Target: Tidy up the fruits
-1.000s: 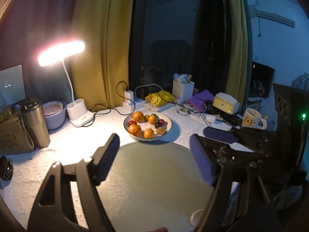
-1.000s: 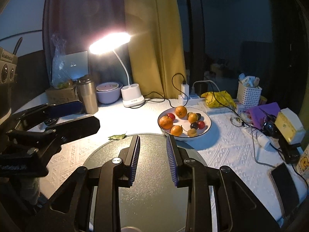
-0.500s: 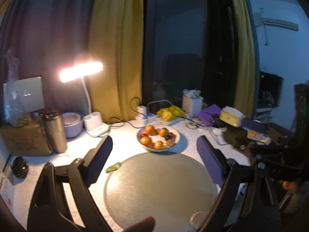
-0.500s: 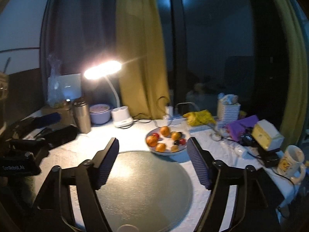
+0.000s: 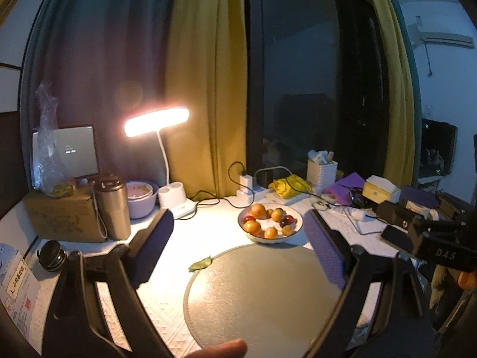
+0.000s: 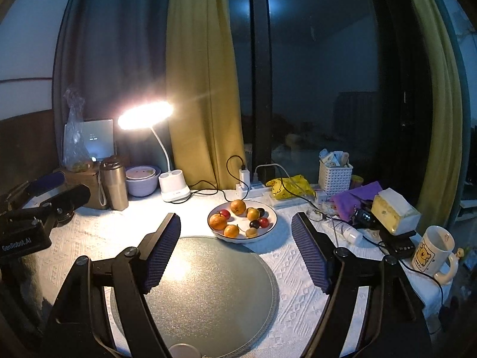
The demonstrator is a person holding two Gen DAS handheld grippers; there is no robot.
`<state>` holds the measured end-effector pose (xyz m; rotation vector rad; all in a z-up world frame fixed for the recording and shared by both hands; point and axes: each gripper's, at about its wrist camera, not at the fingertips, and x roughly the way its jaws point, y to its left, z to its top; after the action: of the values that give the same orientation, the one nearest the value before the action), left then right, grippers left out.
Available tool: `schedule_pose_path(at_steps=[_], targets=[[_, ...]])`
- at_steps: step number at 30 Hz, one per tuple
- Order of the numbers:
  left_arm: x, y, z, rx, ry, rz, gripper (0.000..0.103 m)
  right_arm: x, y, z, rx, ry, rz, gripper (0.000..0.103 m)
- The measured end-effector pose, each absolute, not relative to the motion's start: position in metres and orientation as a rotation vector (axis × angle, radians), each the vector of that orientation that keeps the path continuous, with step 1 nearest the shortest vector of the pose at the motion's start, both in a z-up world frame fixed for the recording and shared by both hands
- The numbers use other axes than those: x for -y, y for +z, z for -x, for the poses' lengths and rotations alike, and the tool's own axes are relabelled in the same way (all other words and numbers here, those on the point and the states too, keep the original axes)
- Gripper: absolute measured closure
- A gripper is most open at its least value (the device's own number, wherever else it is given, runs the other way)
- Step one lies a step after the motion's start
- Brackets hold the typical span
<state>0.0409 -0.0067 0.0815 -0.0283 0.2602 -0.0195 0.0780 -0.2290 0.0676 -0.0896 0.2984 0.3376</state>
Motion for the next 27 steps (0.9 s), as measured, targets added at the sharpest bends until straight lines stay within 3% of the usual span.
schedule_pose_path(at_steps=[27], targets=[[-0.001, 0.087, -0.033, -0.229, 0.003, 0.054, 0.013, 0.214, 0.068, -0.076, -0.303, 0.373, 0.114, 0.023]])
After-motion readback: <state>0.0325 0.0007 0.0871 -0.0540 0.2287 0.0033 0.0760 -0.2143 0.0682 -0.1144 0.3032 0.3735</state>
